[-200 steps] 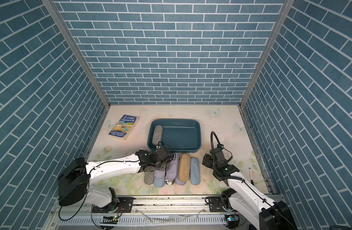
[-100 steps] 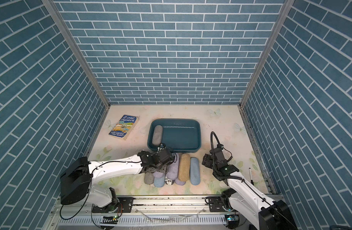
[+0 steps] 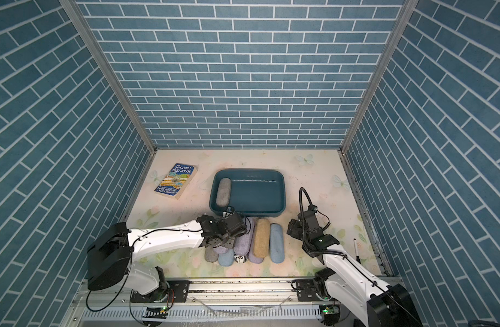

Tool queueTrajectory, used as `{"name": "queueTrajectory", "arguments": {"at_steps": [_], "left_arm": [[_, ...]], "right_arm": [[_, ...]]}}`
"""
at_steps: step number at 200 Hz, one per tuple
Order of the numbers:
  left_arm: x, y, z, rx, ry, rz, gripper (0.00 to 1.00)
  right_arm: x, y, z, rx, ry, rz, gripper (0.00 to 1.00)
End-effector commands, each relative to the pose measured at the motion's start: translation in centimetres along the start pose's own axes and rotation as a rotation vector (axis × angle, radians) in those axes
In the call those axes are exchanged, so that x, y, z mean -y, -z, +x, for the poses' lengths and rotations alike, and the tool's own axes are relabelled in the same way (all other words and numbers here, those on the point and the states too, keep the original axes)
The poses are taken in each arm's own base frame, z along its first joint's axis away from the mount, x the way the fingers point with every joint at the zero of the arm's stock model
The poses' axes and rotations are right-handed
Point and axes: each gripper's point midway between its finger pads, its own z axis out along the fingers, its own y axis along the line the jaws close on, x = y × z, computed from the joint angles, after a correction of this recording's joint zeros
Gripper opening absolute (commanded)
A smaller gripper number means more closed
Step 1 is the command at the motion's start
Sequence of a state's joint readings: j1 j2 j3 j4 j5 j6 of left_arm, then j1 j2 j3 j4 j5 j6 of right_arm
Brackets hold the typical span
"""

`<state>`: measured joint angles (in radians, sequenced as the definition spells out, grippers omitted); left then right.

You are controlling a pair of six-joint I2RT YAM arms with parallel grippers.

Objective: Put the glasses cases into the storage boxes
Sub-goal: Pick up the glasses case, then place the glasses case in the storage box.

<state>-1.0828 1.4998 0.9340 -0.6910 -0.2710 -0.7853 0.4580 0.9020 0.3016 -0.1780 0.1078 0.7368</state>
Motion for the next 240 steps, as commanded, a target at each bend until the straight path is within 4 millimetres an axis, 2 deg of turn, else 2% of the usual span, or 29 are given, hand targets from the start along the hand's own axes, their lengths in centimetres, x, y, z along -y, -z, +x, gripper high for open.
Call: {"name": "queueTrajectory", "arguments": {"at_steps": [1,73,95,116,141,180,201,240], "left_arm": [[-0.5,1.8,-0.9,0.040,-0.002,-0.004,0.61],[-0.1,7.5,-2.9,0.106,-0.022,0.116,0.61],[0.3,9.5,-4.7,0.168,-0.016,0.149,0.61],[0.3,10.2,-7.3,0.230,-0.002,0.153,0.61],[0.1,9.2,-11.1,0.274,0.049,0.167,0.61],[-1.1,5.8,-17.3,0.309,0.138,0.102,0.61],[-1.2,3.5,-19.5,0.302,0.164,0.066,0.61],[-1.2,-0.6,-21.7,0.291,0.181,-0.020,0.62]], "right_arm": [[0.2,-0.2,0.4,-0.009,-0.035,0.006,0.81],[0.2,-0.3,0.4,-0.005,-0.035,0.005,0.82],[0.1,-0.4,0.2,-0.005,-0.032,0.003,0.81],[0.0,-0.4,0.0,0.002,-0.031,0.003,0.82],[-0.1,-0.3,-0.3,0.009,-0.029,0.004,0.81],[-0.3,0.0,-0.8,0.025,-0.036,0.003,0.81],[-0.2,0.1,-0.9,0.033,-0.043,0.005,0.82],[0.3,0.3,-0.8,0.041,-0.045,0.022,0.81]]}}
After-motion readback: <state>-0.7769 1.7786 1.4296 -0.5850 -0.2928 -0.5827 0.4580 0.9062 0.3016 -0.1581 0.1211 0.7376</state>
